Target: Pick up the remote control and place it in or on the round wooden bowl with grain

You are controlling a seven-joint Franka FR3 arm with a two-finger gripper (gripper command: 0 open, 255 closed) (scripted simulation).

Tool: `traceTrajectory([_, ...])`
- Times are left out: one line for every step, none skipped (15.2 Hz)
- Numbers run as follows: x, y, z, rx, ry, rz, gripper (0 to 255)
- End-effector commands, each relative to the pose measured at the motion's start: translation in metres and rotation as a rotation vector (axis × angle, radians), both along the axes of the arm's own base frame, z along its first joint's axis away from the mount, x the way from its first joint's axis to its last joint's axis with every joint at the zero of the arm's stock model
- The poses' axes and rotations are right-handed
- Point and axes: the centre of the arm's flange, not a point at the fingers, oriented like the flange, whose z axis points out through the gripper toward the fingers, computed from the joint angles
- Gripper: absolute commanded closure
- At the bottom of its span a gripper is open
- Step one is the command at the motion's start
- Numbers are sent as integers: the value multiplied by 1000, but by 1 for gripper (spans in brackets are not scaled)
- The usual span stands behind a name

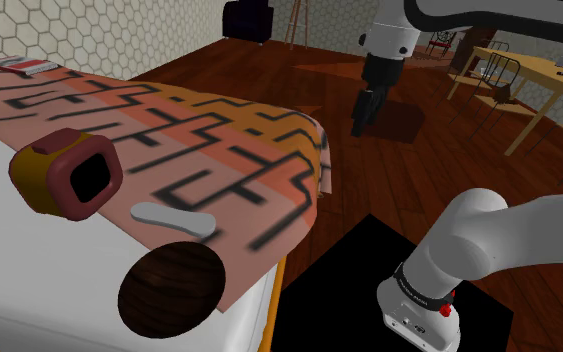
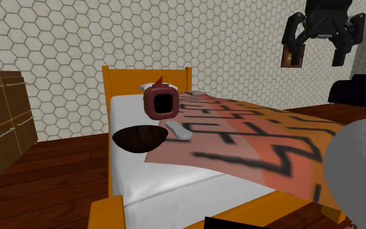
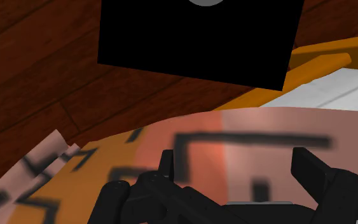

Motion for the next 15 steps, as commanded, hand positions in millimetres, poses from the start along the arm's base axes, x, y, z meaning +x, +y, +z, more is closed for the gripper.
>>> traceTrajectory([0,0,0,0,0,0,0])
traceTrajectory([8,9,-6,-1,-1,11,0])
traceTrajectory([15,18,-11,-1,-3,22,0])
traceTrajectory([23,27,-17,-2,-4,33,0])
traceTrajectory([30,37,-23,-3,-5,44,0])
traceTrajectory([38,46,-29,-4,-6,55,0])
traceTrajectory([45,56,-34,-4,-8,66,0])
traceTrajectory([52,65,-40,-5,-9,76,0])
traceTrajectory([59,75,-46,-6,-10,87,0])
traceTrajectory([66,84,-52,-7,-12,98,0])
traceTrajectory([73,94,-57,-7,-13,109,0])
traceTrajectory([80,104,-63,-8,-14,120,0])
traceTrajectory([87,114,-69,-9,-15,131,0])
traceTrajectory([93,124,-75,-10,-17,142,0])
traceTrajectory([100,134,-80,-10,-18,153,0])
